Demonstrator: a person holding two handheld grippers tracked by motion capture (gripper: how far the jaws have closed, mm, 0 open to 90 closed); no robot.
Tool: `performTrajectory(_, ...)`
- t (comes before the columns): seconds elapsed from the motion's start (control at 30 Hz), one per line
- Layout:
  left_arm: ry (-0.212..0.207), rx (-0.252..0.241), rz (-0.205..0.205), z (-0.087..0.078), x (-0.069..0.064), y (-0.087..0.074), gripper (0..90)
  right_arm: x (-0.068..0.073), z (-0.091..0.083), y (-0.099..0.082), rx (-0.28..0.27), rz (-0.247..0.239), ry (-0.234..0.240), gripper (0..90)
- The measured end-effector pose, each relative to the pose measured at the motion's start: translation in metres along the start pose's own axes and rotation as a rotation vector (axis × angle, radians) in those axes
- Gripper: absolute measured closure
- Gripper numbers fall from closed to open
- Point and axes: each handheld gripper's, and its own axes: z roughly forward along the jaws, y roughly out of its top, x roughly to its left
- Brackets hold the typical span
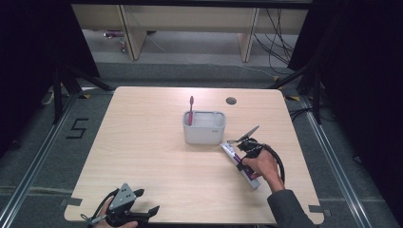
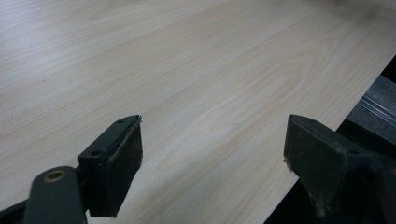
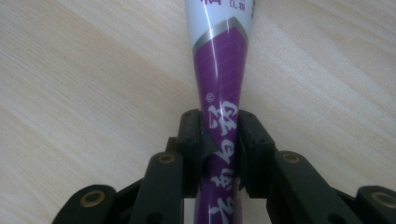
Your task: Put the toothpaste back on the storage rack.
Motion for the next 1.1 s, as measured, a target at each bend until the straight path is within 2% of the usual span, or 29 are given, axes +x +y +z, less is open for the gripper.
performTrajectory(0.07, 0.0, 0.001, -0.001, 0.0, 0.0, 0.0, 19.2, 0.001, 0.001, 0.001, 0.011, 0.013, -0.004, 73.6)
performTrajectory(0.1, 0.0, 0.003, -0.002, 0.0, 0.0, 0.0, 19.2, 0.001, 0.002, 0.002, 0.01, -0.004, -0.003, 73.7)
performTrajectory(0.13, 0.0, 0.003, -0.002, 0.0, 0.0, 0.0, 19.2, 0.002, 0.003, 0.002, 0.012, 0.003, -0.015, 73.8)
performTrajectory(0.17, 0.002, 0.007, 0.003, 0.0, 0.0, 0.0, 19.2, -0.001, 0.004, 0.004, 0.013, -0.048, 0.002, 73.9)
performTrajectory(0.2, 0.006, 0.025, 0.018, -0.001, 0.001, 0.001, 19.2, 0.002, 0.003, 0.004, 0.027, -0.018, 0.001, 74.0)
performTrajectory(0.23, 0.006, 0.03, 0.022, -0.001, 0.001, 0.001, 19.2, 0.003, 0.003, 0.004, 0.02, -0.011, 0.005, 74.0)
performTrajectory(0.33, 0.007, 0.026, 0.019, -0.001, 0.001, 0.001, 19.2, 0.004, 0.004, 0.006, 0.036, -0.027, -0.004, 74.2)
performTrajectory(0.37, 0.007, 0.027, 0.02, 0.0, 0.001, 0.001, 19.2, 0.004, 0.005, 0.008, 0.048, -0.047, -0.011, 74.3)
performTrajectory(0.5, 0.006, 0.027, 0.02, -0.001, 0.001, 0.001, 19.2, 0.006, 0.005, 0.009, 0.055, -0.046, -0.016, 74.4)
performTrajectory(0.53, -0.002, 0.005, 0.0, 0.001, 0.0, 0.0, 19.2, 0.006, 0.005, 0.01, 0.065, -0.053, -0.018, 74.4)
performTrajectory(0.73, -0.004, 0.006, 0.001, 0.0, 0.0, 0.0, 19.2, 0.007, 0.005, 0.011, 0.069, -0.057, -0.021, 74.6)
performTrajectory(0.83, -0.002, 0.008, 0.0, 0.0, 0.0, 0.0, 19.2, 0.009, 0.005, 0.012, 0.083, -0.082, -0.033, 74.8)
performTrajectory(0.87, -0.002, 0.008, 0.0, 0.0, 0.0, 0.0, 19.2, 0.009, 0.006, 0.012, 0.087, -0.103, -0.042, 75.0)
performTrajectory(1.1, -0.002, 0.01, 0.0, 0.0, 0.001, 0.0, 19.2, 0.011, 0.004, 0.012, 0.092, -0.123, -0.043, 75.6)
